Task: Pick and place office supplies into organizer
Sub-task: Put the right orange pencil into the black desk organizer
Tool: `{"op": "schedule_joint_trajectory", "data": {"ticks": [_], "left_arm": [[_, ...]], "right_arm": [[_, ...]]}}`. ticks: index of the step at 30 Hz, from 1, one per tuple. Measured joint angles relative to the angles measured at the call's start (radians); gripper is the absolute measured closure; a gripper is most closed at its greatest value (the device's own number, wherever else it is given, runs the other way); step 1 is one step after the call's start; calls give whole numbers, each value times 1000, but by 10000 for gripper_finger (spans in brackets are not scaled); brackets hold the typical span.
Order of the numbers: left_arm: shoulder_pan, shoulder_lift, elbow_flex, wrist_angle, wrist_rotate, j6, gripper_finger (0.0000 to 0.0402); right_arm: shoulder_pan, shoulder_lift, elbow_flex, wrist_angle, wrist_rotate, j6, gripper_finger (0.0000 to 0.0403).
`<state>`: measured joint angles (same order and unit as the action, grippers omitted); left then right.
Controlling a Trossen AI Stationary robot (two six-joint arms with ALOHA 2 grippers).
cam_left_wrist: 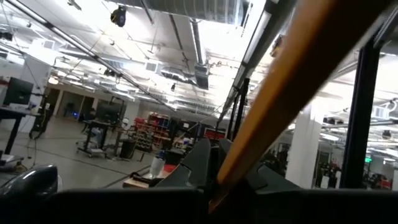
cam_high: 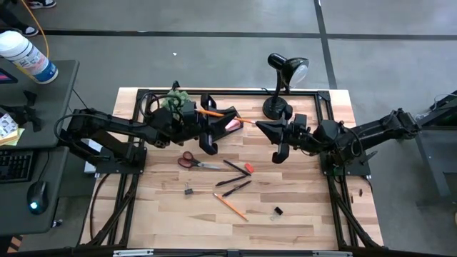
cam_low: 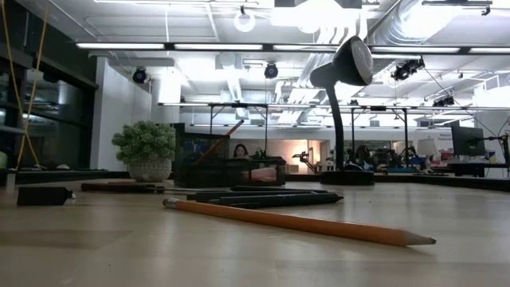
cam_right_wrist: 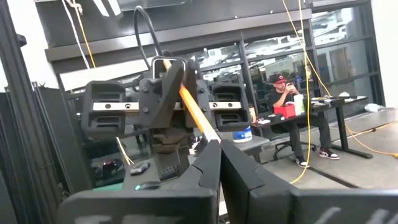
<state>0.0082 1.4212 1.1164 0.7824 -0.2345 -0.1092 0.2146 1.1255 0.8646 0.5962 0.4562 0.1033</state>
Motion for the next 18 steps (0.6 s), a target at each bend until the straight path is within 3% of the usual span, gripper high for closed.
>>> {"op": "schedule_joint_trajectory", "data": {"ticks": [12, 18], "left_arm": [[17, -2, 0, -1, 21, 60, 398], [59, -3, -1, -4, 72, 57, 398]], "right_arm": [[-1, -2, 0, -24, -26, 0, 401], [-2, -2, 0, -37, -31, 0, 348]]}}
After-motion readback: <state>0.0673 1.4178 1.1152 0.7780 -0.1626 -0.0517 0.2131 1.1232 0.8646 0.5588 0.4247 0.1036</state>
